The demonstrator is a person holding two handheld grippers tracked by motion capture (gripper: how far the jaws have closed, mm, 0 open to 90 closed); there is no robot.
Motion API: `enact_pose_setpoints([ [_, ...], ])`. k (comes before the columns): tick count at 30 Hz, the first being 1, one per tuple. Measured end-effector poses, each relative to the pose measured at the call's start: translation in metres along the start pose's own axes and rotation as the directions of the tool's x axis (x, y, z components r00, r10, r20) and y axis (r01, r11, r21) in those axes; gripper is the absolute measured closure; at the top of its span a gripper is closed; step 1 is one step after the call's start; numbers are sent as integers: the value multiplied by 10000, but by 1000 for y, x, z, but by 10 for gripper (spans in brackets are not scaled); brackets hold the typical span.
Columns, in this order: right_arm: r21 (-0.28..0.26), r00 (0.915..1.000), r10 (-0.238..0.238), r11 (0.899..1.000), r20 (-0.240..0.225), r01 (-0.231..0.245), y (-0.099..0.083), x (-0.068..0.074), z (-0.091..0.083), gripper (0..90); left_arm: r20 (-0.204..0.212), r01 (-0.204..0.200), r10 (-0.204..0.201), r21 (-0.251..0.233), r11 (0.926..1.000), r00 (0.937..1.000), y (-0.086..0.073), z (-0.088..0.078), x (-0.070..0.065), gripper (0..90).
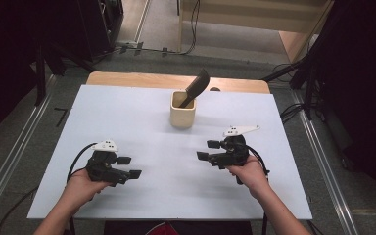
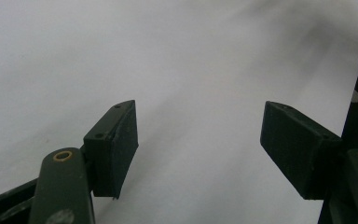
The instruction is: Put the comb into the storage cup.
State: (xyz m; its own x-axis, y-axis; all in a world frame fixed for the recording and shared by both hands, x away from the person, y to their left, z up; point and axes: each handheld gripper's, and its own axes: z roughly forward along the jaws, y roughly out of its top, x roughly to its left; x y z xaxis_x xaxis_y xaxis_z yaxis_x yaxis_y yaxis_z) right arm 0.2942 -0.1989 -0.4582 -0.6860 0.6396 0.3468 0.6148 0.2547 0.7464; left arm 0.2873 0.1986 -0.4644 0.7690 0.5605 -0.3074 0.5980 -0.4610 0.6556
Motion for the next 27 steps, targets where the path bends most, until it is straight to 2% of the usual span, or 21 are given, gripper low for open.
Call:
enact_pose_setpoints([
  [20,345,10000,-15,9994,-19,16,-21,2,-15,277,-63,-7,7,-20,10000,10000,0,-1,0,289],
  [27,375,9998,125,9992,143,-130,-30,-1,-23,275,-65,-11,11,-14,10000,10000,0,-1,-1,289],
])
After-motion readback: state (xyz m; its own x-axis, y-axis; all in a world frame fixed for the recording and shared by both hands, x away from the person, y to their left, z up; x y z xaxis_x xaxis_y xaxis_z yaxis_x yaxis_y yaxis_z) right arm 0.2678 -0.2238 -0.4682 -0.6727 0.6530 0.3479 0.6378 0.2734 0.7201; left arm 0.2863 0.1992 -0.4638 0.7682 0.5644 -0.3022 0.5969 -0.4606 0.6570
